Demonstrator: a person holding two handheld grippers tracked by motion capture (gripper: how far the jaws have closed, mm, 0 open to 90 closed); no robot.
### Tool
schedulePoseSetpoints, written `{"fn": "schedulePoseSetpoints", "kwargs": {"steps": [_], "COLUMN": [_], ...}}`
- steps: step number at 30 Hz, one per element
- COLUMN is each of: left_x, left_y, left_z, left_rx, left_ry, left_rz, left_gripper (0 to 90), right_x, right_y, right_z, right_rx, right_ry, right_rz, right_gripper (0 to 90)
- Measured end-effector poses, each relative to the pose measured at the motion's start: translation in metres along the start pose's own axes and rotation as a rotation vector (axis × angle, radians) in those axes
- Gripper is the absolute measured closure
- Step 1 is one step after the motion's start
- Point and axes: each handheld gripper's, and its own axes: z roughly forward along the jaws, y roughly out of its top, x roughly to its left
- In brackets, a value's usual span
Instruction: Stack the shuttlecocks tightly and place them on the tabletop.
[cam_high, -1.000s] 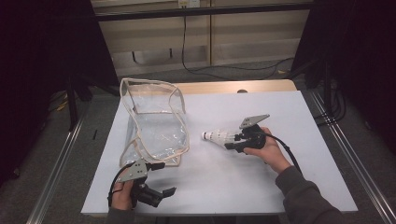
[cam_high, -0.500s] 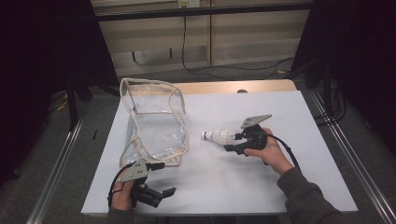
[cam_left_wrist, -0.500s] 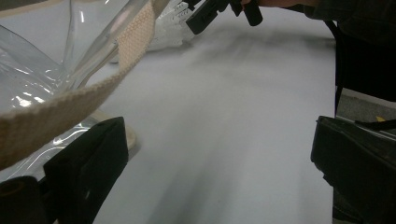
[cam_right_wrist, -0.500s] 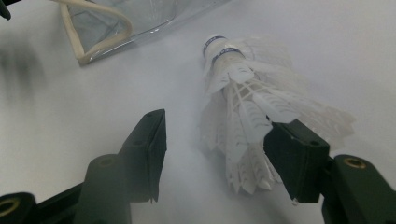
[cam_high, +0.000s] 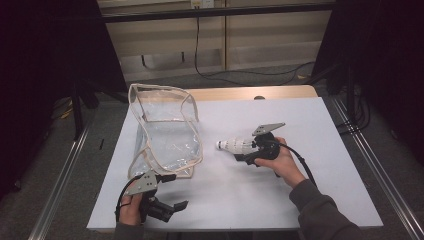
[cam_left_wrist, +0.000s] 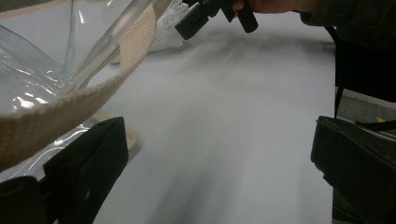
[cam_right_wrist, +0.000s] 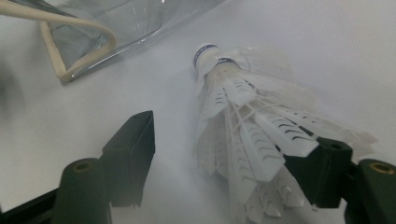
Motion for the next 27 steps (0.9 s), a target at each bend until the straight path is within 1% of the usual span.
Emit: {"fn": "schedulePoseSetpoints", "kwargs": {"steps": [7, 12, 20, 24, 27], "left_x": [0.0, 0.0, 0.0, 0.0, 0.0], "left_y": [0.0, 0.0, 0.0, 0.0, 0.0], "left_z": [0.0, 0.0, 0.0, 0.0, 0.0], "left_rx": [-0.001, -0.002, 0.003, 0.0, 0.0], "left_ry": [0.0, 0.0, 0.0, -0.001, -0.001], "left_rz": [0.001, 0.0, 0.004, 0.003, 0.003], "left_gripper": [4.1, 4.1, 4.1, 4.1, 4.1], "right_x": [0.003, 0.005, 0.008, 0.008, 0.008], "right_y": [0.002, 0.004, 0.005, 0.005, 0.006], "right_z": [0.005, 0.008, 0.013, 0.014, 0.016], "right_rx": [0.002, 0.007, 0.013, 0.012, 0.016], "right_ry": [-0.016, -0.014, -0.022, -0.036, -0.058], "right_rz": [0.015, 0.023, 0.024, 0.033, 0.036], "right_gripper": [18.2, 15.6, 17.7, 21.7, 24.7]}}
